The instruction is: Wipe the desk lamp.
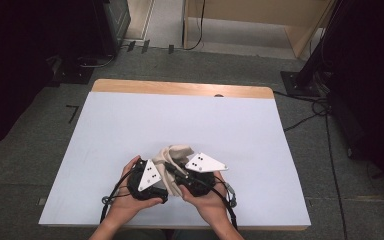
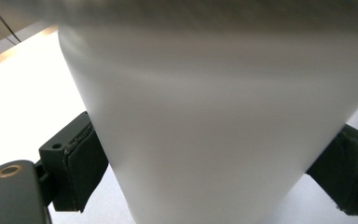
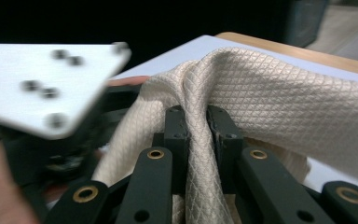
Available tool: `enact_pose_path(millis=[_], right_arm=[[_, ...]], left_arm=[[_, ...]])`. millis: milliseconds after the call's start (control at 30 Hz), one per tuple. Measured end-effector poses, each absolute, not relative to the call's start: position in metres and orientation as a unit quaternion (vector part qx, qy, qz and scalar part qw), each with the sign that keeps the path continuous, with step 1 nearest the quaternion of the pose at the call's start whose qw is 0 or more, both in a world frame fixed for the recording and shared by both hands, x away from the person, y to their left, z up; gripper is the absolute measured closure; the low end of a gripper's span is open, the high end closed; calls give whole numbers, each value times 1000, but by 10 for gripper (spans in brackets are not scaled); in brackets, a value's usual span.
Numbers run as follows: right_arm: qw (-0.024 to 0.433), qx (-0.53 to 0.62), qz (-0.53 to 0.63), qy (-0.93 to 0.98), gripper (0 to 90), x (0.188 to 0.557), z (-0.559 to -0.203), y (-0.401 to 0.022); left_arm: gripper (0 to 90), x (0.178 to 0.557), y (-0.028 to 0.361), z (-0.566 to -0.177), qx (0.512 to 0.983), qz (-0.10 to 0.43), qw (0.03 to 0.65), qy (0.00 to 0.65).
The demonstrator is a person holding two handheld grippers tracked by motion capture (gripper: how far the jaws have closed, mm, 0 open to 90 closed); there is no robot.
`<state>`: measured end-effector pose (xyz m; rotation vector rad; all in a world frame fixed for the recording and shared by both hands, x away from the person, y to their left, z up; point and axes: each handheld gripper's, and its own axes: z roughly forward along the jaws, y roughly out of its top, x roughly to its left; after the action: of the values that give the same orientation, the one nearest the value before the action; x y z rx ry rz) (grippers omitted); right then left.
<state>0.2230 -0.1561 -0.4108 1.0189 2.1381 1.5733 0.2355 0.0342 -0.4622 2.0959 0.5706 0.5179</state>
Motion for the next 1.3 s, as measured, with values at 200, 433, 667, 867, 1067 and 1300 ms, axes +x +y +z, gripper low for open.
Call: enact_pose_path(millis=[200, 433, 667, 867, 1067, 1300], right_arm=[[176, 398, 537, 723, 798, 230, -414, -176], [139, 402, 556, 714, 798, 226, -424, -195], [137, 410, 545, 718, 794, 224, -440, -188], [134, 415, 527, 730, 794, 225, -455, -180], [111, 429, 486, 753, 794, 231, -481, -176], [112, 429, 492, 749, 792, 230, -481, -178]], left_arm=[[86, 240, 42, -467, 834, 192, 459, 236], [81, 244, 54, -471, 828, 159, 481, 240], [75, 242, 58, -463, 819, 160, 499, 234], [80, 243, 60, -464, 819, 160, 500, 232], [82, 243, 62, -464, 820, 158, 498, 233], [72, 243, 67, -462, 820, 147, 503, 231]])
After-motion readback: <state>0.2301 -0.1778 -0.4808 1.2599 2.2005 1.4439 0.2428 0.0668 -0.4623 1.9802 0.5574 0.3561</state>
